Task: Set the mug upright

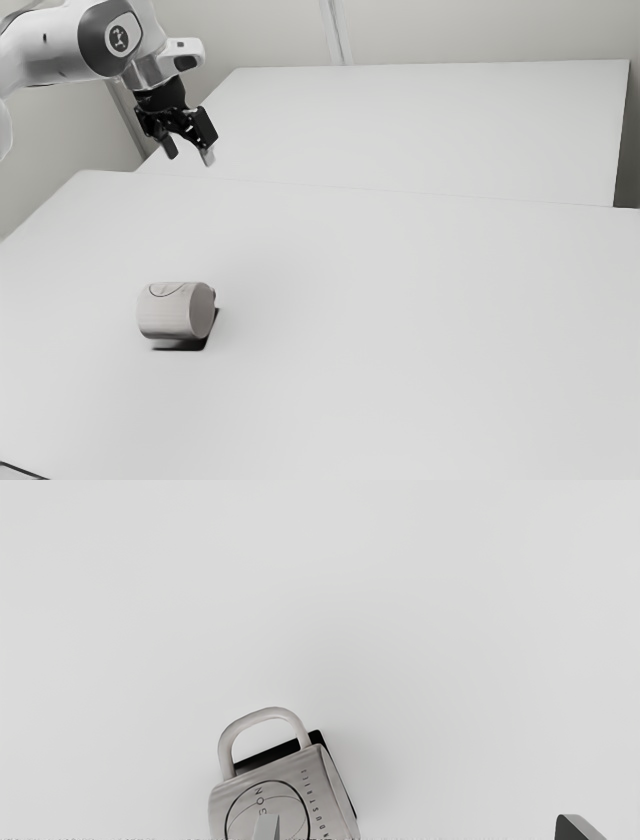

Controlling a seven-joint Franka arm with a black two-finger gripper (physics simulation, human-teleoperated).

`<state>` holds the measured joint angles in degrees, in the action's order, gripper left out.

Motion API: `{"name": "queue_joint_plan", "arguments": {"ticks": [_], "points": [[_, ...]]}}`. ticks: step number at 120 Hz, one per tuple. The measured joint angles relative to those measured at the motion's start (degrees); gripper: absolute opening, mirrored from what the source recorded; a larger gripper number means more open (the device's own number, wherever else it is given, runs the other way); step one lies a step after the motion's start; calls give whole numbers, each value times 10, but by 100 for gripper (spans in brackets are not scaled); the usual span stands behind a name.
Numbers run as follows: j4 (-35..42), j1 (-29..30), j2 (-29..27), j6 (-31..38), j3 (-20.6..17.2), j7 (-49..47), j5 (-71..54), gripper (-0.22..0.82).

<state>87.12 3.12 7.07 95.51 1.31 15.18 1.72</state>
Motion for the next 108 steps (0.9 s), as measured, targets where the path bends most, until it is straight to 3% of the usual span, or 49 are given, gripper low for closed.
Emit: {"name": "queue_joint_plan", "arguments": {"ticks": [48, 82, 108], "points": [[2, 3, -10, -13, 5, -10, 11, 60], [31, 20, -27, -98, 164, 33, 178, 60], [143, 59, -22, -124, 238, 90, 306, 60]]}}
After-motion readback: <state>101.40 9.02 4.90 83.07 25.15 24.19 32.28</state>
